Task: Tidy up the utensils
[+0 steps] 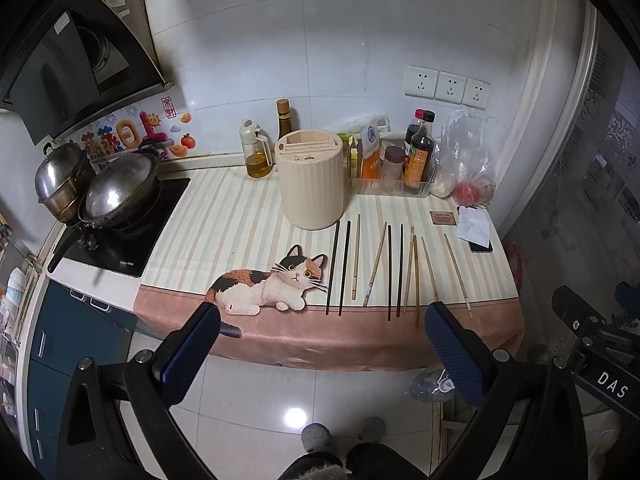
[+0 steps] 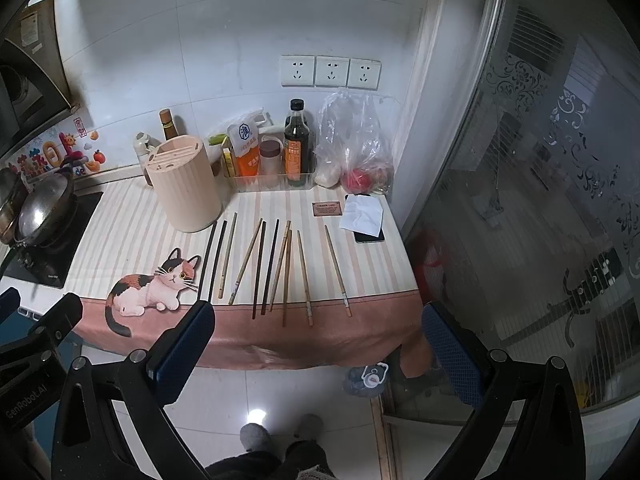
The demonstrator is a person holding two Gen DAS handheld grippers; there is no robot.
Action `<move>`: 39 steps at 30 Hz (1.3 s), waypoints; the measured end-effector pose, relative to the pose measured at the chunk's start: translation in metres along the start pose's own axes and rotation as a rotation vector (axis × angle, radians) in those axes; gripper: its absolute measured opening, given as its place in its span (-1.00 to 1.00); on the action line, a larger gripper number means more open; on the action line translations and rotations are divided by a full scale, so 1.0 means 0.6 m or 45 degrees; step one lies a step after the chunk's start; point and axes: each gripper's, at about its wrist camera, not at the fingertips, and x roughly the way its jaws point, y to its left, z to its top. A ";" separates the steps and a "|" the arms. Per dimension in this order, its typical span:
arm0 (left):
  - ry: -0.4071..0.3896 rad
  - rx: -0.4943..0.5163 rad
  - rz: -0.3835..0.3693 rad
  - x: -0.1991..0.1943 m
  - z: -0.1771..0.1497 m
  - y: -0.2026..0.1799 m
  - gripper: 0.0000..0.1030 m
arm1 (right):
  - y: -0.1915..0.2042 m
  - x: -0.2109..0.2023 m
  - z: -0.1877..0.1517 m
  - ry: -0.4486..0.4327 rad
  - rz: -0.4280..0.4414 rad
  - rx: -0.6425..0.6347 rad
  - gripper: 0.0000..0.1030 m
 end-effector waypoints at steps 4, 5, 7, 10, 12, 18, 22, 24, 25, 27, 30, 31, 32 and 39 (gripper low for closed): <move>-0.001 0.000 -0.002 0.000 -0.001 0.000 1.00 | 0.000 -0.001 -0.002 -0.005 0.000 -0.004 1.00; 0.000 0.002 -0.001 0.001 0.001 0.000 1.00 | 0.001 -0.001 -0.002 -0.005 -0.001 -0.003 1.00; 0.002 0.000 -0.001 0.001 0.002 -0.001 1.00 | 0.002 -0.001 0.000 -0.004 -0.003 -0.006 1.00; 0.002 -0.001 0.000 0.001 0.002 -0.002 1.00 | 0.005 0.000 0.000 -0.004 -0.008 -0.009 1.00; 0.003 -0.001 0.000 0.002 0.002 -0.001 1.00 | 0.004 0.000 0.001 -0.004 -0.005 -0.010 1.00; 0.000 -0.001 0.003 0.001 0.003 -0.001 1.00 | 0.005 0.000 0.001 -0.002 -0.004 -0.010 1.00; -0.001 0.001 0.005 0.002 0.001 -0.003 1.00 | 0.006 -0.002 0.001 -0.003 -0.003 -0.009 1.00; -0.002 -0.001 0.006 0.002 0.000 -0.002 1.00 | 0.006 -0.001 0.001 -0.004 -0.002 -0.007 1.00; -0.002 -0.001 0.005 0.002 0.000 -0.002 1.00 | 0.005 -0.002 0.001 -0.005 -0.001 -0.008 1.00; -0.002 0.002 0.007 0.002 0.000 -0.003 1.00 | 0.006 -0.001 0.001 -0.004 -0.001 -0.010 1.00; -0.002 0.001 0.005 0.001 0.001 -0.003 1.00 | 0.005 -0.002 0.003 -0.003 -0.001 -0.010 1.00; -0.003 0.001 0.006 0.002 0.000 -0.002 1.00 | 0.005 -0.002 0.003 -0.003 -0.001 -0.009 1.00; -0.002 0.000 0.005 0.002 0.001 -0.002 1.00 | 0.005 -0.002 0.002 -0.004 -0.002 -0.009 1.00; -0.001 0.002 0.004 0.002 0.001 -0.002 1.00 | 0.005 -0.006 0.003 -0.006 -0.003 -0.008 1.00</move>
